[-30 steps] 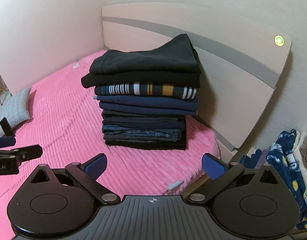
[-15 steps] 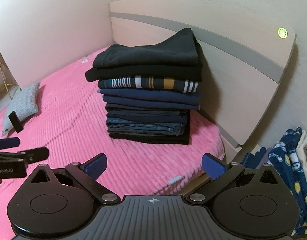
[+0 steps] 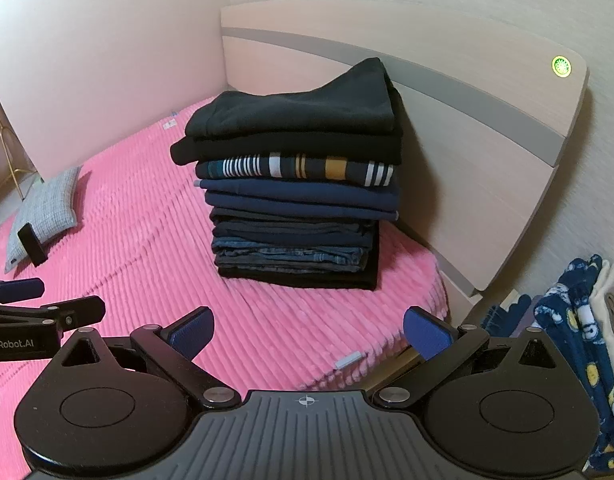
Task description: Fold clothes
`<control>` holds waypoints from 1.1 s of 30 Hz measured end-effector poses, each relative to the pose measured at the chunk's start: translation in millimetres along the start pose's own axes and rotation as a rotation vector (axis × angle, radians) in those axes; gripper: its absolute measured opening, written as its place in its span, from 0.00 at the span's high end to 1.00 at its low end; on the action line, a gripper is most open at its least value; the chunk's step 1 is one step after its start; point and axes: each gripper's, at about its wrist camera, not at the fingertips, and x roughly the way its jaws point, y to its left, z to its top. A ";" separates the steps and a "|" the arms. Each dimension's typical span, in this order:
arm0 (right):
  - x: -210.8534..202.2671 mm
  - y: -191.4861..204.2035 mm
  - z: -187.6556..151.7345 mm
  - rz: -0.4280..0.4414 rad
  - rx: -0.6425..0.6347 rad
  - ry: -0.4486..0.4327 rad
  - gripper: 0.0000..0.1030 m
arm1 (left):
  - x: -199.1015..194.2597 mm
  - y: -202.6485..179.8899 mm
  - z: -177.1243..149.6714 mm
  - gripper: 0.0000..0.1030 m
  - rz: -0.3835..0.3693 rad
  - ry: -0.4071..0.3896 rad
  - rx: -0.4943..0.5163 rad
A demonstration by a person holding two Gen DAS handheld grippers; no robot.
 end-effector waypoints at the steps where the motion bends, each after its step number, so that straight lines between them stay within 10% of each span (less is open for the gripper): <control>1: 0.1 -0.1 0.3 -0.001 0.000 -0.001 0.00 | 0.1 -0.5 0.1 0.01 0.000 -0.001 0.000; 33: 10.6 -2.6 9.2 -0.032 -0.001 0.005 0.00 | 13.0 -11.9 9.4 0.01 0.018 -0.012 0.042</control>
